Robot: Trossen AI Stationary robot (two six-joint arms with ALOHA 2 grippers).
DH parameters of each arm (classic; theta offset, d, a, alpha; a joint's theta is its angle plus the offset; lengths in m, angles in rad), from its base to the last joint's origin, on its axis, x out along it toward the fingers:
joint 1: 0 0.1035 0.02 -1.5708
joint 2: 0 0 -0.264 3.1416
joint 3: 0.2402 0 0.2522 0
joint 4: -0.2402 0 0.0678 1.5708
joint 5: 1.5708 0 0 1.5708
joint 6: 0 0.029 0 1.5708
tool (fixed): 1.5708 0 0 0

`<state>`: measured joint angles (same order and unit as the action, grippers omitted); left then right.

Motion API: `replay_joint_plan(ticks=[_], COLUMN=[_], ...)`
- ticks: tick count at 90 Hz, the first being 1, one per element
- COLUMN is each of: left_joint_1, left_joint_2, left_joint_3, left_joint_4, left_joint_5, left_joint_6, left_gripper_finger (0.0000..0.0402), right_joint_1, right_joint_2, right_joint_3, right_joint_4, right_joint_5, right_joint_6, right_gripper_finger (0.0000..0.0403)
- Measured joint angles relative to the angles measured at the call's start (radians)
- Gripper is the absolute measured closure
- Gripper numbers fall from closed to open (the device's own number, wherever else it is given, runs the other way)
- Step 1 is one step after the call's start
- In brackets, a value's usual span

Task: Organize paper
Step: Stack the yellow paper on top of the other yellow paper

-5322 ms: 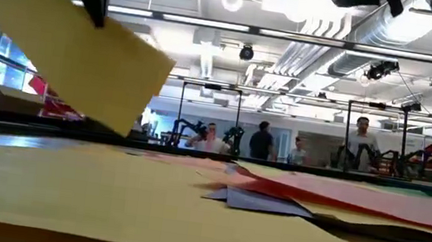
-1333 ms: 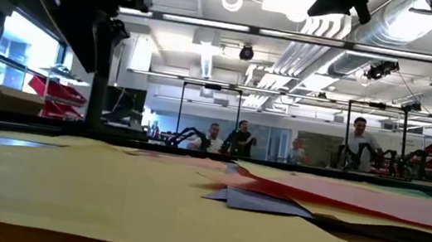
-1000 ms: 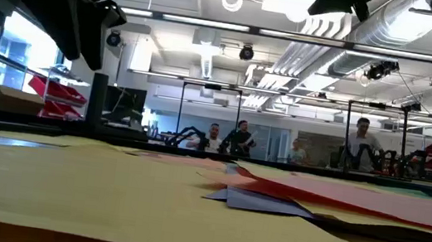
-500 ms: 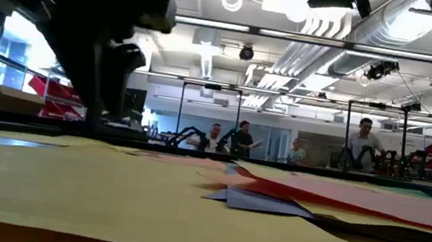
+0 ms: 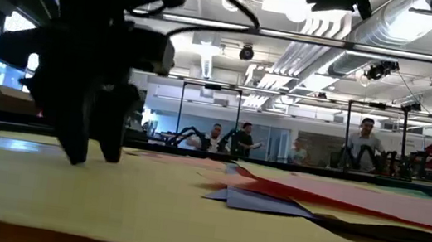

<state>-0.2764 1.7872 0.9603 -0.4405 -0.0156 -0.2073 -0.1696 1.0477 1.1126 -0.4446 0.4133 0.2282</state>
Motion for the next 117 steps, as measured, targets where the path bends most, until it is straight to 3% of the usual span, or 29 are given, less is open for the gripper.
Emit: replay_joint_plan(ticks=[11,35,84,117], left_joint_1=[-0.002,-0.006,-0.001,-0.010], left_joint_2=[0.050,0.059,0.059,0.049], left_joint_3=[0.025,0.102,0.123,0.311], left_joint_4=[0.003,-0.054,-0.141,-0.403], left_joint_5=[0.024,-0.022,-0.035,-0.069], left_joint_6=[-0.006,0.035,0.048,0.044], left_gripper_finger=[0.0118,0.0193,0.0319,0.0346], right_joint_1=[0.000,0.000,0.000,0.000], right_joint_2=[0.000,0.000,0.000,0.000], right_joint_3=[0.000,0.000,0.000,0.000], right_joint_4=[-0.001,-0.007,-0.008,-0.007], right_joint_5=[-0.001,-0.001,-0.001,-0.001], right_joint_6=[0.000,-0.014,-0.027,-0.072], right_gripper_finger=[0.0304,0.0304,0.0304,0.0304])
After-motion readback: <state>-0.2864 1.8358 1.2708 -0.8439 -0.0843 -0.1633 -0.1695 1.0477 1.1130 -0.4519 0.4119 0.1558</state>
